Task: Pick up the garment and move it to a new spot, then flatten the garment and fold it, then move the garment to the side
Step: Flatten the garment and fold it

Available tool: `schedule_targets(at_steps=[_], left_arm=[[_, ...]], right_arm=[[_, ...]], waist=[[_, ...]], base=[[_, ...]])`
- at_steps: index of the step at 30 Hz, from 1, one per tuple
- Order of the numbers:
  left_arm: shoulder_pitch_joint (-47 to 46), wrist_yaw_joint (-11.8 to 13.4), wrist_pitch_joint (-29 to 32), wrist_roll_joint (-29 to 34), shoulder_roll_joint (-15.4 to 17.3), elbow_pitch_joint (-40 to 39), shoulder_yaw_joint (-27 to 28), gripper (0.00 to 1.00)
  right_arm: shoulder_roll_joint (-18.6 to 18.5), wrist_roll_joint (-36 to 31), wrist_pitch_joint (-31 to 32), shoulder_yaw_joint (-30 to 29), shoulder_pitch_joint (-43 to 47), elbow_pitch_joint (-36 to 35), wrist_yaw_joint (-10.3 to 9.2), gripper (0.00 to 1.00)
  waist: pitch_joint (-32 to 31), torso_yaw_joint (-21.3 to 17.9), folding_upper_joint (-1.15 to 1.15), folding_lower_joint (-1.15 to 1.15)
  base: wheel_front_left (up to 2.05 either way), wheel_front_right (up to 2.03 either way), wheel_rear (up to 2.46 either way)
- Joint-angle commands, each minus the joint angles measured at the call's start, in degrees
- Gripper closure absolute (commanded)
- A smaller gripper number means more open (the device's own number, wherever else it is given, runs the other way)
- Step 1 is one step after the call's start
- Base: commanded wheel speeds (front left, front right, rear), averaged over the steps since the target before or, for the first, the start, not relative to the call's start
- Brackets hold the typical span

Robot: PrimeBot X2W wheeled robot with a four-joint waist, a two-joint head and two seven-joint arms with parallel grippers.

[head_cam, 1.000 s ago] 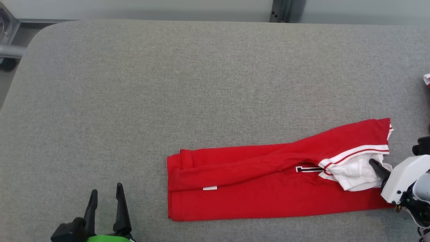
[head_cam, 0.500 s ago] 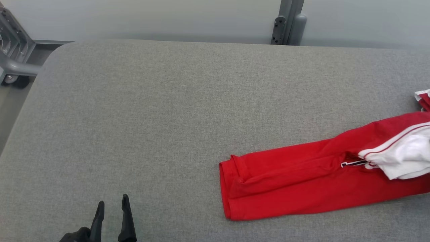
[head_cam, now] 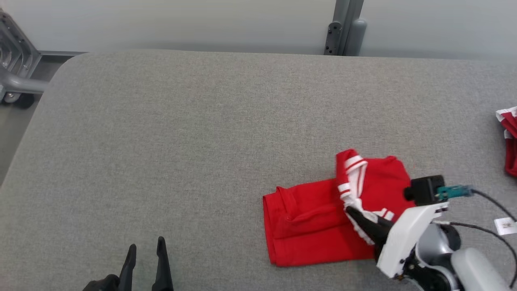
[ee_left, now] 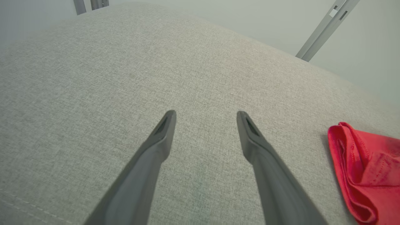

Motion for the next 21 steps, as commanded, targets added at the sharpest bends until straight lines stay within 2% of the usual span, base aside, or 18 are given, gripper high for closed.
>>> schedule_targets(at_steps=[1, 8, 13, 21], left_arm=[[-1.1, 0.2, -0.1, 0.1, 0.1, 0.2, 0.1, 0.00], [-0.2, 0.5, -0.1, 0.3, 0.1, 1.0, -0.6, 0.00], [0.0, 0.5, -0.1, -0.4, 0.1, 1.4, -1.3, 0.00], [0.3, 0.2, -0.1, -0.4, 0.1, 1.8, -1.9, 0.00]], right_arm=[[2.0, -1.1, -1.1, 1.2, -0.9, 1.2, -0.03, 1.00], [9.4, -3.8, -4.3, 6.7, -2.3, 7.5, -0.03, 1.00], [11.7, -4.6, -6.3, 7.3, -3.7, 11.7, -0.02, 1.00], [13.2, -4.7, -8.7, 8.3, -6.3, 17.4, -0.02, 1.00]], waist=[[-0.1, 0.5, 0.00, 0.00], [-1.1, 2.0, 0.00, 0.00], [-1.5, 2.5, 0.00, 0.00], [-1.9, 2.6, 0.00, 0.00]], base=[[0.00, 0.00, 0.00], [0.00, 0.00, 0.00], [0.00, 0.00, 0.00], [0.00, 0.00, 0.00]])
